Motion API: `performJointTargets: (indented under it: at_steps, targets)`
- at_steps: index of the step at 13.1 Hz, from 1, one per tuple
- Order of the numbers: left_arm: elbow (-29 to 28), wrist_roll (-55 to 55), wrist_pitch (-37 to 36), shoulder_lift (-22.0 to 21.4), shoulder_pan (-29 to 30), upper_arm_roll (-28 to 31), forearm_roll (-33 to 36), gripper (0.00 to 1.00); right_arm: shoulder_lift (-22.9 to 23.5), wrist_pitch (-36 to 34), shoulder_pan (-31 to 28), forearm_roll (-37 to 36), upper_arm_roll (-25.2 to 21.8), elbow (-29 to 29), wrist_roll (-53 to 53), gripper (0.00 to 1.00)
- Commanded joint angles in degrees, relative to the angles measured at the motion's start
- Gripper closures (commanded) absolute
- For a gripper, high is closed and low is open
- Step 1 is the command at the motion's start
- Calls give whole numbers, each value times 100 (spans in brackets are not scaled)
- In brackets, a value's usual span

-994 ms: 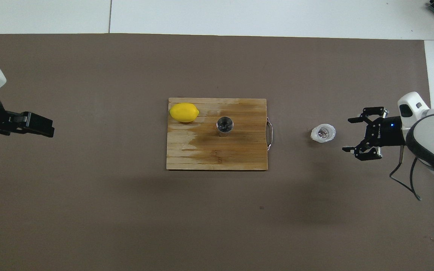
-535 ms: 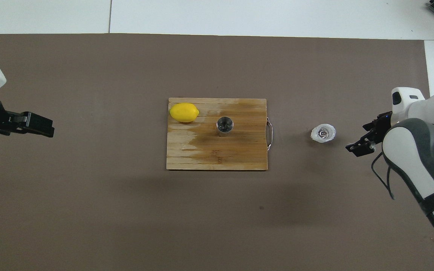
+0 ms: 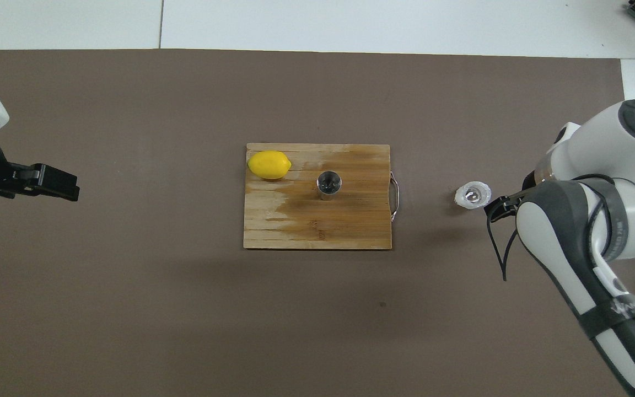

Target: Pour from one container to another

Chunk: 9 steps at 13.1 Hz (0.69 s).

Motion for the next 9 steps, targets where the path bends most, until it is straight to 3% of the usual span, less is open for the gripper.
performJointTargets:
  at_steps: [1, 3, 9]
  targets:
    - [-205, 15, 37, -182, 80, -66, 88, 0, -467, -1018, -123, -131, 18, 618, 469, 0]
    - [-205, 15, 37, -182, 80, -66, 88, 0, -670, -1678, -124, -79, 18, 1189, 1171, 0]
    - [-179, -3, 54, -182, -17, -83, 88, 0, -917, -1628, -229, 89, -26, 1289, 1218, 0]
